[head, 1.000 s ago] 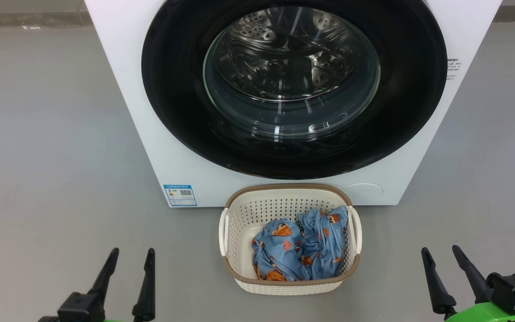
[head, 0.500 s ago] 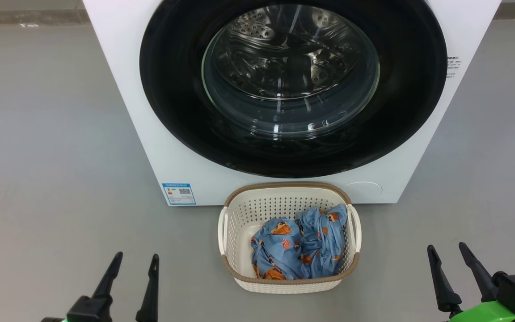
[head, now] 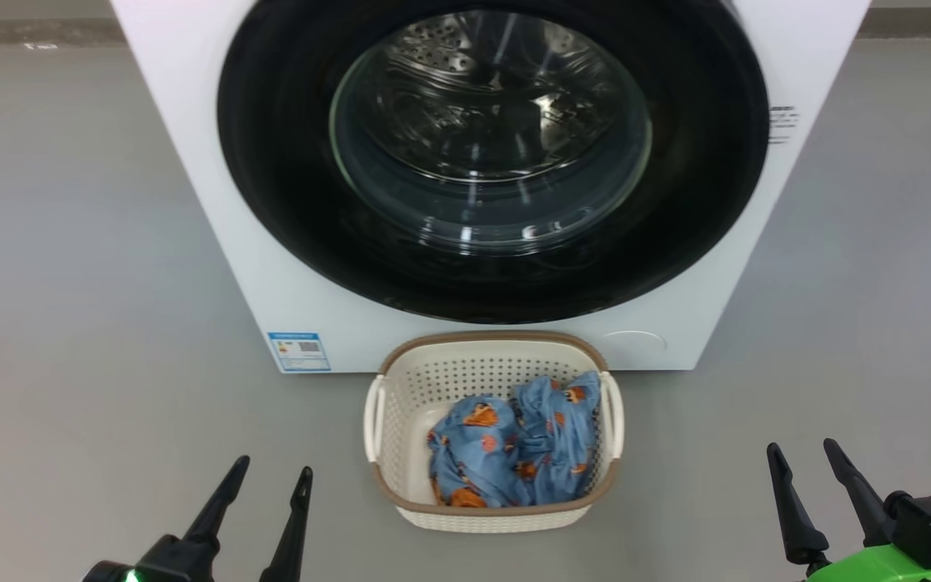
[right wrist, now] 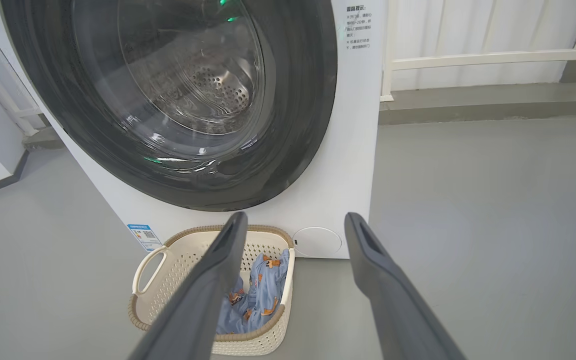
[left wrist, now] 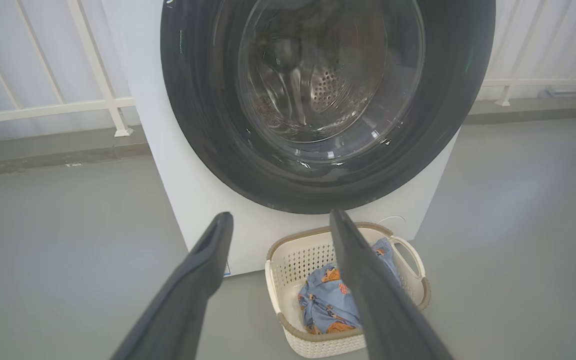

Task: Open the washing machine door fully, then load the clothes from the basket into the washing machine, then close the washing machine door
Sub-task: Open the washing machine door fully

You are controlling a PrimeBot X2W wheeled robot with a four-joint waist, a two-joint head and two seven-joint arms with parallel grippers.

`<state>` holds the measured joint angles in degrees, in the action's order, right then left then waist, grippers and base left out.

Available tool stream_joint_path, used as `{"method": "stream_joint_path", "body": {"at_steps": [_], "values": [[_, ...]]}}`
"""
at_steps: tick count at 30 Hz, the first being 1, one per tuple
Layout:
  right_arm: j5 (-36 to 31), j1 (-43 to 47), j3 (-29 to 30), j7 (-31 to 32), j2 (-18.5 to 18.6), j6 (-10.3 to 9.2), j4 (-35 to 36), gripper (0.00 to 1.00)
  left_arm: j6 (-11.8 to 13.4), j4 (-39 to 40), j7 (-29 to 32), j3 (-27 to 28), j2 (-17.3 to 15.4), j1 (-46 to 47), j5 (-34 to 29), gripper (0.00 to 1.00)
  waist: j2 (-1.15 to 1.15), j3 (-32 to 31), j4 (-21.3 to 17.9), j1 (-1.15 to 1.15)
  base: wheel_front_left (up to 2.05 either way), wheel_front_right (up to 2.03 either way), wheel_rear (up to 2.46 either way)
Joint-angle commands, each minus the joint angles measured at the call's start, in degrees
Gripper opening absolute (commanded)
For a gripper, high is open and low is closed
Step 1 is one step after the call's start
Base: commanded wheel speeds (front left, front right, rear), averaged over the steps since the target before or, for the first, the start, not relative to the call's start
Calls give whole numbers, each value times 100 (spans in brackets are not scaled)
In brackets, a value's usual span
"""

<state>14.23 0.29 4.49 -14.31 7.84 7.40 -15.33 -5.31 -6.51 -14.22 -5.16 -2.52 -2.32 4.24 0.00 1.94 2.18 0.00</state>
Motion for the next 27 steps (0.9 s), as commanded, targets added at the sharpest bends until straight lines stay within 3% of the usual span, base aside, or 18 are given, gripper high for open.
{"method": "stream_joint_path", "body": {"at_steps": [1,17,20,27], "values": [[-30,-36,-103,-69,107,9,156,100,-9,133,-78,166,-36,162,-55,100,0,7,3,0,123,123,-246],[-42,-45,-100,-69,106,9,149,100,-51,149,-78,144,-36,194,-27,100,0,19,9,0,123,123,-246],[-45,-40,-103,-69,108,9,150,100,-99,197,-78,135,-36,191,262,100,0,20,6,0,120,118,-238],[-63,-37,-115,-69,99,9,158,100,-173,229,-78,166,-36,182,296,100,0,32,7,0,76,74,-150]]}}
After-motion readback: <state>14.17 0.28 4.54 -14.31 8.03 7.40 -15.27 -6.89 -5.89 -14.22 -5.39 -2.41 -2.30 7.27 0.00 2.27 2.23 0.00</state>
